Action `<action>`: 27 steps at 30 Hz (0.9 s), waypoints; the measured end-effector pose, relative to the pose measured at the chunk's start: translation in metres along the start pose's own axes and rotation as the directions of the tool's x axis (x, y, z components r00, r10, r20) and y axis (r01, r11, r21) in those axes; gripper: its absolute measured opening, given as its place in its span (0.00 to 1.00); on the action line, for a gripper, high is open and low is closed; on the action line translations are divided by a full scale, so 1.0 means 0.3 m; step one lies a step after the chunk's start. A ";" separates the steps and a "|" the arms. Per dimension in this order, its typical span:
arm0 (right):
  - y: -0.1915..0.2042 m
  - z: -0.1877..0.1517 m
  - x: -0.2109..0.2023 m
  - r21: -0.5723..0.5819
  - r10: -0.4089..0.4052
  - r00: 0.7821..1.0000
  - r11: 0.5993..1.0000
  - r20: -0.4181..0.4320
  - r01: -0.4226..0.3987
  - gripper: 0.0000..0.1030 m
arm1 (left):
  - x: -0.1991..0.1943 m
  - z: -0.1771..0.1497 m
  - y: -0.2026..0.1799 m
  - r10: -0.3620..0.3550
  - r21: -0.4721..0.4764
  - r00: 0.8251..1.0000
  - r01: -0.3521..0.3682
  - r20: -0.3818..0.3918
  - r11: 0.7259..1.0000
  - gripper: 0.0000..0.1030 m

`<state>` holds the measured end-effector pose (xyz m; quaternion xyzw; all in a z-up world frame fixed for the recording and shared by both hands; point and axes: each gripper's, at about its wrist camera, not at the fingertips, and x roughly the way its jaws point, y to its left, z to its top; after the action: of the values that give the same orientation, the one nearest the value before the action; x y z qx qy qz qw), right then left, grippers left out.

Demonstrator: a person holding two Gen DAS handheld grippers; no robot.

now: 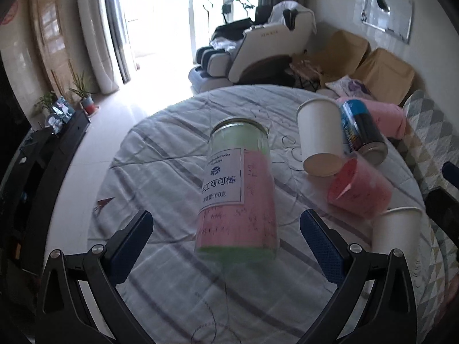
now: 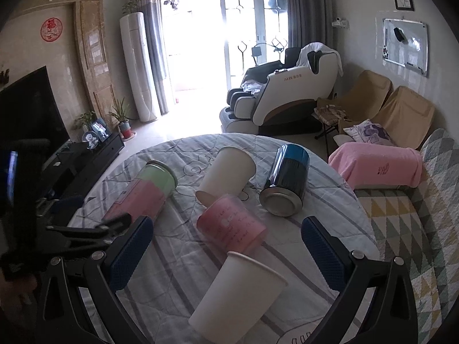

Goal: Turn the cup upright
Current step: 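Grasp the pink canister with the right gripper and tilt it lid-up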

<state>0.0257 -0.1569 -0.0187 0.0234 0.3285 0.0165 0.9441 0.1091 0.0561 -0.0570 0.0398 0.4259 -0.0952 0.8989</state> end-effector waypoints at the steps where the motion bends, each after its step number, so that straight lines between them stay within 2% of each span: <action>1: 0.002 0.001 0.010 0.001 0.002 1.000 1.000 -0.006 -0.002 1.00 | 0.013 0.006 0.003 -0.007 -0.004 1.000 0.007 -0.010 1.000 1.00; 5: 0.014 0.005 0.032 -0.007 0.007 1.000 1.000 -0.018 -0.007 1.00 | 0.057 0.013 0.005 -0.008 -0.001 0.999 0.008 -0.036 1.000 0.99; 7: 0.014 0.009 0.040 -0.008 0.012 1.000 1.000 -0.020 -0.012 1.00 | 0.065 0.017 0.006 -0.005 0.005 0.999 0.005 -0.035 1.000 0.89; 8: 0.016 0.010 0.041 -0.008 0.014 1.000 1.000 -0.022 -0.014 1.00 | 0.066 0.016 0.005 -0.013 0.008 0.999 0.013 -0.032 1.000 0.81; 9: 0.013 0.012 0.046 -0.006 0.015 1.000 1.000 -0.025 -0.015 1.00 | 0.069 0.014 0.004 -0.036 0.008 0.999 0.036 -0.038 0.999 0.72; 10: 0.014 0.013 0.049 -0.004 0.017 1.000 1.000 -0.026 -0.017 1.00 | 0.070 0.011 0.002 -0.071 0.008 0.996 0.071 -0.047 0.997 0.68; 13: 0.018 0.011 0.050 0.002 0.024 0.999 1.000 -0.034 -0.024 1.00 | 0.064 0.001 -0.008 -0.063 0.044 0.997 0.065 -0.043 0.997 0.68; 18: 0.040 0.006 0.040 0.004 0.040 0.999 0.999 -0.035 -0.040 1.00 | 0.012 -0.039 -0.006 -0.127 0.052 0.991 0.130 -0.045 0.990 0.68; 23: 0.090 -0.009 0.028 -0.022 0.022 0.999 0.999 -0.047 -0.023 1.00 | -0.057 -0.112 -0.012 -0.138 0.061 0.989 0.141 -0.051 0.988 0.68; 27: 0.115 -0.026 0.021 -0.030 0.010 0.998 0.999 -0.056 -0.012 1.00 | -0.105 -0.156 -0.011 -0.106 0.062 0.994 0.108 -0.033 0.992 0.68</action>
<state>0.0252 -0.1220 -0.0268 0.0106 0.3542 0.0275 0.9347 0.0533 0.0643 -0.0622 0.0467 0.4373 -0.1560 0.8844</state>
